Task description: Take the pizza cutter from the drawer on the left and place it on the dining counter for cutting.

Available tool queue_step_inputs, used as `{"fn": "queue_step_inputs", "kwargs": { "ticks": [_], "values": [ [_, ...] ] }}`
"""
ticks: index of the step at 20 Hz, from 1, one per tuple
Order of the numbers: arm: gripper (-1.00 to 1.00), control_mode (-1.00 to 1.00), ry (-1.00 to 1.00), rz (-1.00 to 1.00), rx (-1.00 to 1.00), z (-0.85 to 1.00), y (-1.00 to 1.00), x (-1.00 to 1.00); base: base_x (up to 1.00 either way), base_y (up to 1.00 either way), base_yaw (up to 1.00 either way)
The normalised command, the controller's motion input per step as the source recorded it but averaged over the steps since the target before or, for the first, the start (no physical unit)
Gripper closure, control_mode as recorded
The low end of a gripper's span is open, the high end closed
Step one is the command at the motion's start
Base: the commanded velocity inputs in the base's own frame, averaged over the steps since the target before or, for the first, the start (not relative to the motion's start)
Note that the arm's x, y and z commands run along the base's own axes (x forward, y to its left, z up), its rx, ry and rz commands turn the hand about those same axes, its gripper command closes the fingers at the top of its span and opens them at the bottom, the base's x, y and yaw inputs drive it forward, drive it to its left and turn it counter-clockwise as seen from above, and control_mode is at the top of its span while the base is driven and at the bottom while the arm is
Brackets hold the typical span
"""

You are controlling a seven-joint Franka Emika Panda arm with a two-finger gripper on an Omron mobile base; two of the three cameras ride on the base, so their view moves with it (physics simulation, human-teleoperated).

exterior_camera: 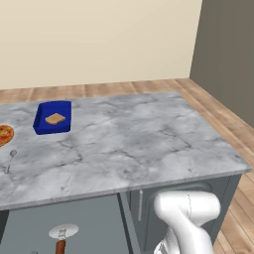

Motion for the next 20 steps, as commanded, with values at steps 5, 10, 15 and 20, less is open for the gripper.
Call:
{"fn": "queue_step_inputs", "kwargs": {
  "ticks": [5,10,15,20],
  "values": [
    [-1.0,-1.0,0.05,-0.09,0.14,0.12,-0.04,1.0,0.0,0.0,0.0],
    [-1.0,-1.0,0.06,-0.06,0.14,0.0,-0.03,0.86,0.0,0.0,0.0],
    [-1.0,-1.0,0.07,-0.11,0.26,0.0,0.07,0.49,0.0,0.0,0.0],
    [-1.0,-1.0,0.14,-0.21,0.37,0.0,0.18,0.09,0.0,0.0,0.0]
  ]
}}
